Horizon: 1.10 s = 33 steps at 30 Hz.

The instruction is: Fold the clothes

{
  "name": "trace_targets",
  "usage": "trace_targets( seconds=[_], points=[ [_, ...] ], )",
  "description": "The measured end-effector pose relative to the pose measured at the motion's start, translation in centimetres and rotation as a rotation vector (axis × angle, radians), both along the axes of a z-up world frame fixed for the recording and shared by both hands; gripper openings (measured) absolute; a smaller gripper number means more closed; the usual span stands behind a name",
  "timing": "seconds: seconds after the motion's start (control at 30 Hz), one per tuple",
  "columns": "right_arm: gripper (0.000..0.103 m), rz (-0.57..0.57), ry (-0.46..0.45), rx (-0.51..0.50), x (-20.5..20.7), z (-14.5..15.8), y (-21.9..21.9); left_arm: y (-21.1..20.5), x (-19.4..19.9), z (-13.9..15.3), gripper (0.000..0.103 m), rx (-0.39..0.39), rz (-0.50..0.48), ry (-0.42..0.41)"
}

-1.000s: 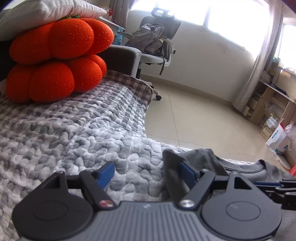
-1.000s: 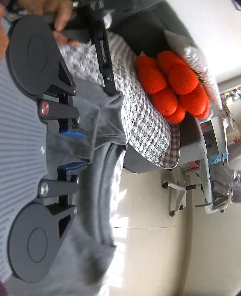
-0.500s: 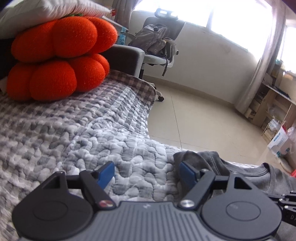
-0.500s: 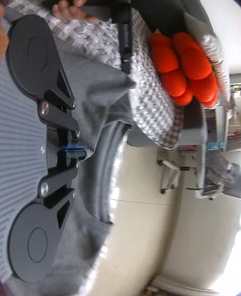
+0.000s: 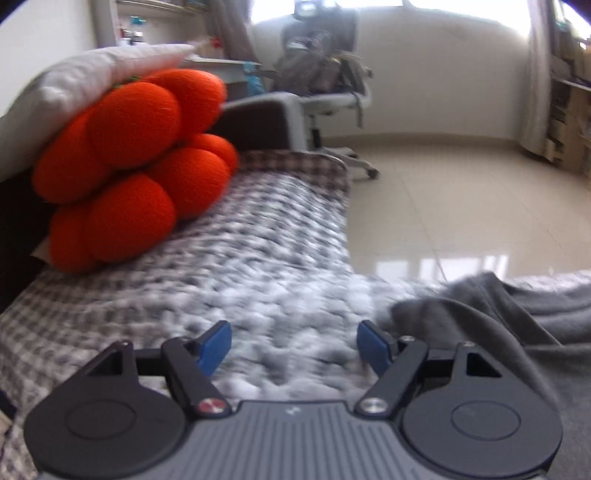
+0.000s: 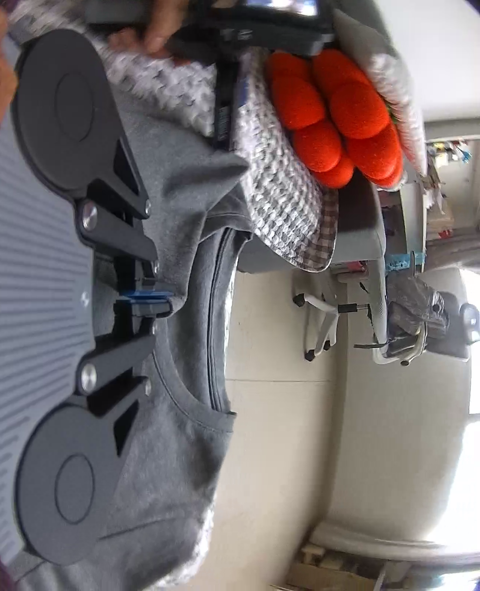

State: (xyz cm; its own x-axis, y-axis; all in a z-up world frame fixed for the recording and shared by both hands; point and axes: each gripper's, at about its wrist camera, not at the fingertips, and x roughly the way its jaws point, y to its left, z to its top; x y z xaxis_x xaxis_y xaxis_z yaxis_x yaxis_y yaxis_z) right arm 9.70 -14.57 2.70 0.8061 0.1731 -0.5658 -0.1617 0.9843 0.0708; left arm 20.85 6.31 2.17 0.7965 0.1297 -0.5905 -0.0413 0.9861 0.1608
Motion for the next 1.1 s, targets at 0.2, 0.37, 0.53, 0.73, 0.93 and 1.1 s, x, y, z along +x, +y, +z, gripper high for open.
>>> trace_targets(
  seconds=[0.2, 0.37, 0.53, 0.73, 0.93, 1.1],
  points=[
    [0.002, 0.011, 0.017, 0.045, 0.9, -0.6, -0.1, 3.4, -0.6, 2.0, 0.069, -0.290, -0.058, -0.010],
    [0.002, 0.019, 0.000, 0.075, 0.3, -0.7, -0.7, 4.7, -1.3, 2.9, 0.069, -0.608, -0.200, -0.042],
    [0.003, 0.015, 0.002, 0.038, 0.1, -1.0, -0.3, 0.5, -0.3, 0.0, 0.044, -0.312, -0.198, 0.086],
    [0.003, 0.017, -0.052, -0.025, -0.6, -1.0, 0.4, -1.6, -0.5, 0.4, 0.033, -0.163, -0.152, 0.069],
    [0.003, 0.023, -0.057, 0.049, -0.5, -1.1, -0.6, -1.2, -0.5, 0.2, 0.003, -0.221, -0.186, 0.041],
    [0.003, 0.011, -0.070, 0.031, -0.6, -1.3, -0.3, -1.4, -0.6, 0.2, 0.002, -0.210, -0.154, 0.023]
  ],
)
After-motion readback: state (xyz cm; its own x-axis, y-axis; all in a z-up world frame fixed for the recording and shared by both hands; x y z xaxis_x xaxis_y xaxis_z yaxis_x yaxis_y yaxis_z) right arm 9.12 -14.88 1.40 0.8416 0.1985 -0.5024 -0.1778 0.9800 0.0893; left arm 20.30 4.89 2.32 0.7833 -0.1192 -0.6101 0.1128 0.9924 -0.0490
